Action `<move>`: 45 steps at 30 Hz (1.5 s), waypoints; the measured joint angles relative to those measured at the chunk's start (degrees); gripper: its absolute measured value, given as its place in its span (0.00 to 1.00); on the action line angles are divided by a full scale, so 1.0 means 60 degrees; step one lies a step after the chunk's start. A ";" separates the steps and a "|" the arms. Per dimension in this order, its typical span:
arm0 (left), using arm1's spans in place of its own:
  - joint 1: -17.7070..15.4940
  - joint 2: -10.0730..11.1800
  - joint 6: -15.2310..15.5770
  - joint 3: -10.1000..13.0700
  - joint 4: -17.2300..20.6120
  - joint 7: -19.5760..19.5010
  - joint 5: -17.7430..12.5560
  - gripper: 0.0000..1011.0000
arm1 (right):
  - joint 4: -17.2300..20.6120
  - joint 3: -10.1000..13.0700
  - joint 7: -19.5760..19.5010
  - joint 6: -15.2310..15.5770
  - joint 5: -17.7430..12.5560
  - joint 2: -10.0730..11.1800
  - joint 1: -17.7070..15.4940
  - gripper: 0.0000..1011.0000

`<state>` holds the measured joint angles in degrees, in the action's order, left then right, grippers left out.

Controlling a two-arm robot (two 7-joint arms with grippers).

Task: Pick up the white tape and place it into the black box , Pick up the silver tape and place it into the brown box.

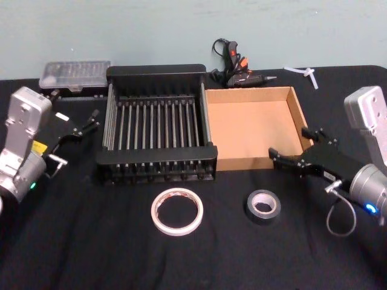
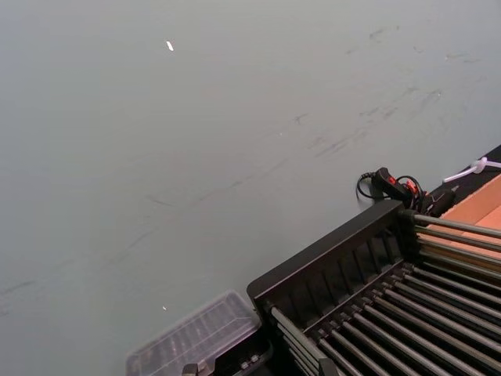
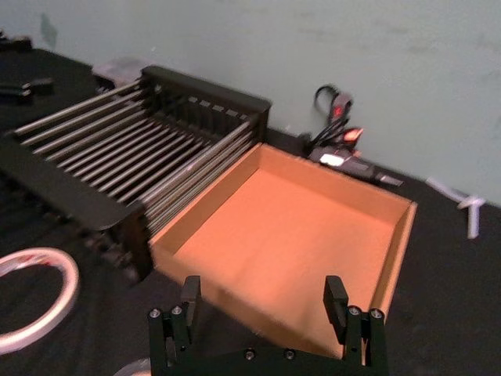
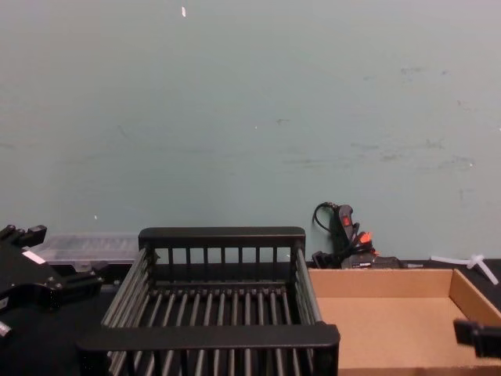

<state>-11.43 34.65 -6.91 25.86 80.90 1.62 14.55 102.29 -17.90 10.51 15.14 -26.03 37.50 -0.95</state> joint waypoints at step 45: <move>0.0000 0.0000 0.0000 0.0000 0.0000 0.0000 0.0000 0.99 | 0.0269 0.0179 0.0835 0.2167 0.0435 -0.0362 -0.0735 0.99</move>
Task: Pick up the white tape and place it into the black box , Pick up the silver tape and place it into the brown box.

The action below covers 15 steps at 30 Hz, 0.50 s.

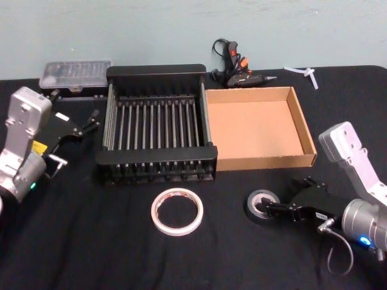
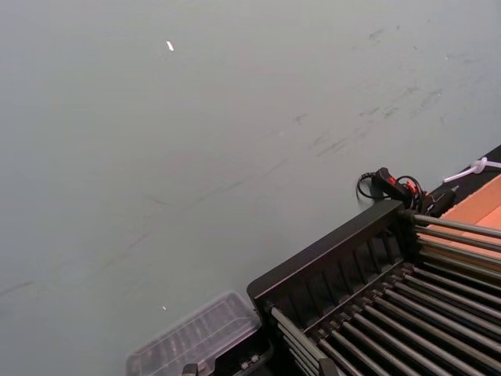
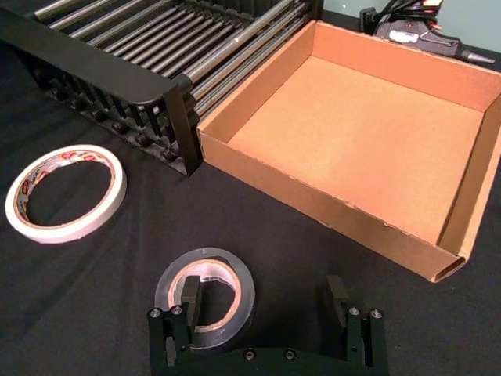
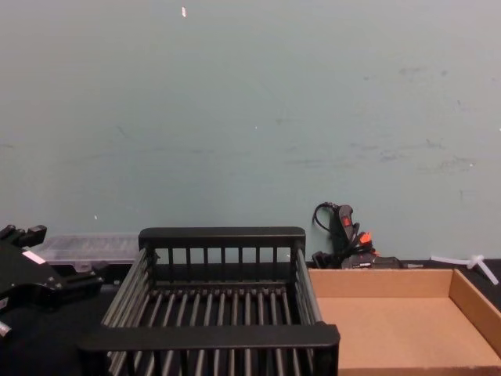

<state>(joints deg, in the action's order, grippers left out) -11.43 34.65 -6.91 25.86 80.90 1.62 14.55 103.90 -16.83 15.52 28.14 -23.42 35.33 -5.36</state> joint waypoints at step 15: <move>0.0000 0.0000 0.0000 0.0000 0.0000 0.0000 0.0000 0.99 | -0.0206 0.0054 0.0167 0.0199 0.0232 -0.0241 0.0110 0.99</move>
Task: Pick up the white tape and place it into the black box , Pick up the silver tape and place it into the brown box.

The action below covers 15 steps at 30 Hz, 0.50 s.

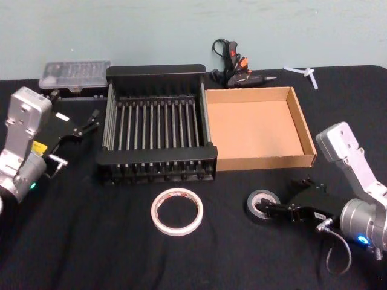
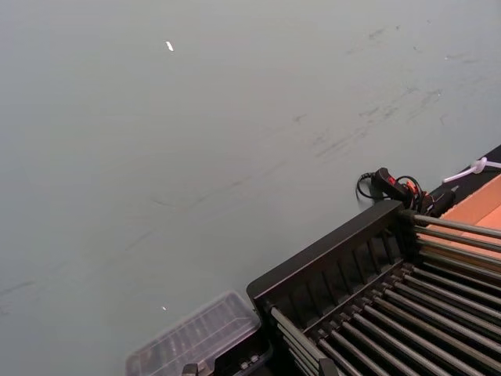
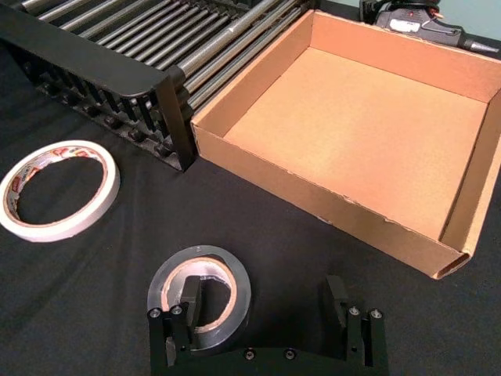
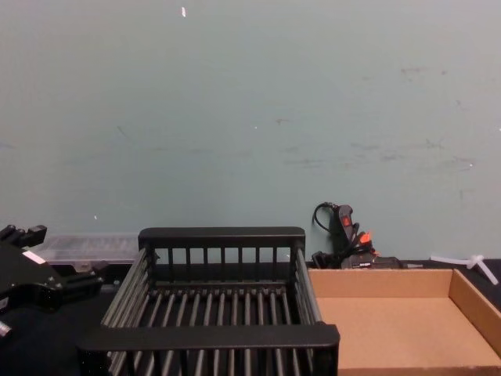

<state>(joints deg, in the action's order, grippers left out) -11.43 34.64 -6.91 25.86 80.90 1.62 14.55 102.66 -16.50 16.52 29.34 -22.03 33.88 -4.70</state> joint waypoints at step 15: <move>0.0000 0.0000 0.0000 0.0000 0.0000 0.0000 0.0000 0.99 | -0.0218 0.0001 0.0116 0.0077 0.0211 -0.0174 0.0166 0.99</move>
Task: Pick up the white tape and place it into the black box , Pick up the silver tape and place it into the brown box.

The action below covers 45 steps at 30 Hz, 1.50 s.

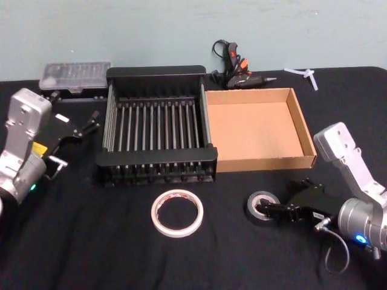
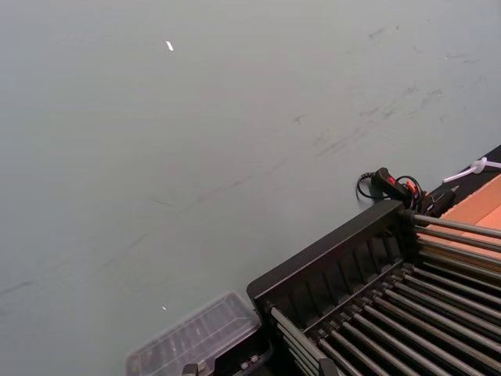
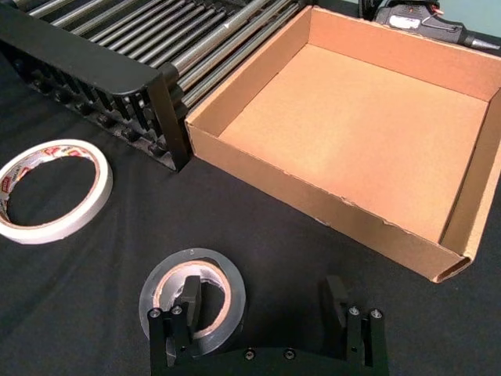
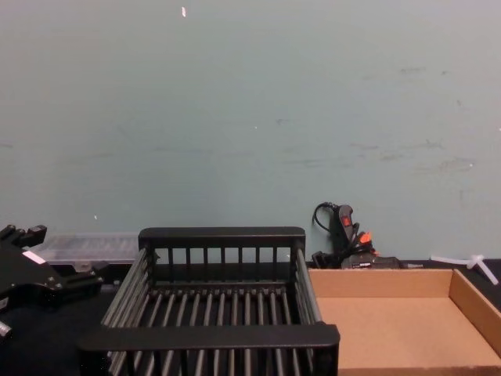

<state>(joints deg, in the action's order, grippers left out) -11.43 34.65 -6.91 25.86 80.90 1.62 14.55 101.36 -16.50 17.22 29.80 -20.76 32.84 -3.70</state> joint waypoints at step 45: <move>0.0000 0.0000 0.0000 0.0000 0.0000 0.0000 0.0000 0.99 | -0.0071 -0.0032 0.0040 0.0005 0.0112 -0.0061 0.0037 0.34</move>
<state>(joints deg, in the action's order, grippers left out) -11.43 34.65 -6.91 25.86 80.90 1.62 14.55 100.93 -16.69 17.46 29.83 -20.09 32.48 -3.48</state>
